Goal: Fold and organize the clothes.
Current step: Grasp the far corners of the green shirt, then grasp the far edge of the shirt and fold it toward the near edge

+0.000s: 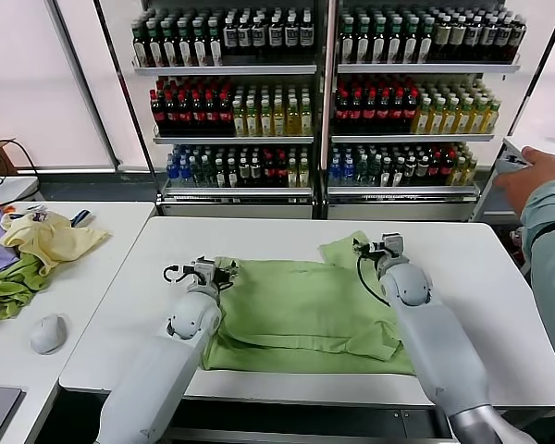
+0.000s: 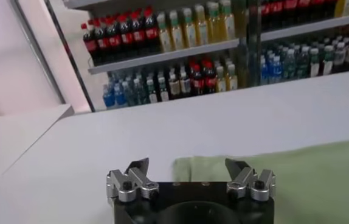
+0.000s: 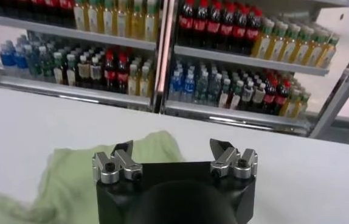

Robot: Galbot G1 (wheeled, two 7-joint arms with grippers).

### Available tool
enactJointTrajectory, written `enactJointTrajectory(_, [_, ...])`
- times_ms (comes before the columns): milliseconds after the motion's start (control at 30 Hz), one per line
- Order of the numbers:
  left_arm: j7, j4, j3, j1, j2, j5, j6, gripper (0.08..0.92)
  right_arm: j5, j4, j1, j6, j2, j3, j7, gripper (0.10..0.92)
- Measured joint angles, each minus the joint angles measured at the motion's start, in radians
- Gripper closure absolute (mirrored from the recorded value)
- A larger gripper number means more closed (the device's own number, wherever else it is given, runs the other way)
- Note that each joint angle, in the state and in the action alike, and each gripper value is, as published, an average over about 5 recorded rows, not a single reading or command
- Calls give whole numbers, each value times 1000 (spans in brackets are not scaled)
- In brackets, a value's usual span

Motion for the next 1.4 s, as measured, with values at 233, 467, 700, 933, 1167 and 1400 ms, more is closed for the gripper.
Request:
enactJointTrajectory(233, [-1, 45, 15, -24, 7, -26, 1, 183, -11, -112, 49, 2, 36, -7, -22, 232])
enactJointTrajectory(467, [6, 55, 26, -30, 10, -61, 2, 354, -10, -173, 72, 1, 54, -11, -40, 421])
enactJointTrajectory(700, [25, 51, 33, -29, 20, -104, 3, 554, 3, -192, 76, -5, 54, -12, -46, 629])
enactJointTrajectory(933, [31, 36, 26, -18, 28, -142, -11, 770, 26, -171, 61, 10, 42, -19, -38, 828])
enactJointTrajectory(1167, [40, -11, 7, 5, 48, -180, -57, 909, 70, -87, 21, 60, 13, -10, -13, 908])
enactJointTrajectory(1400, [57, -100, -24, 39, 71, -216, -102, 913, 122, 80, -48, 87, -25, 20, 20, 908])
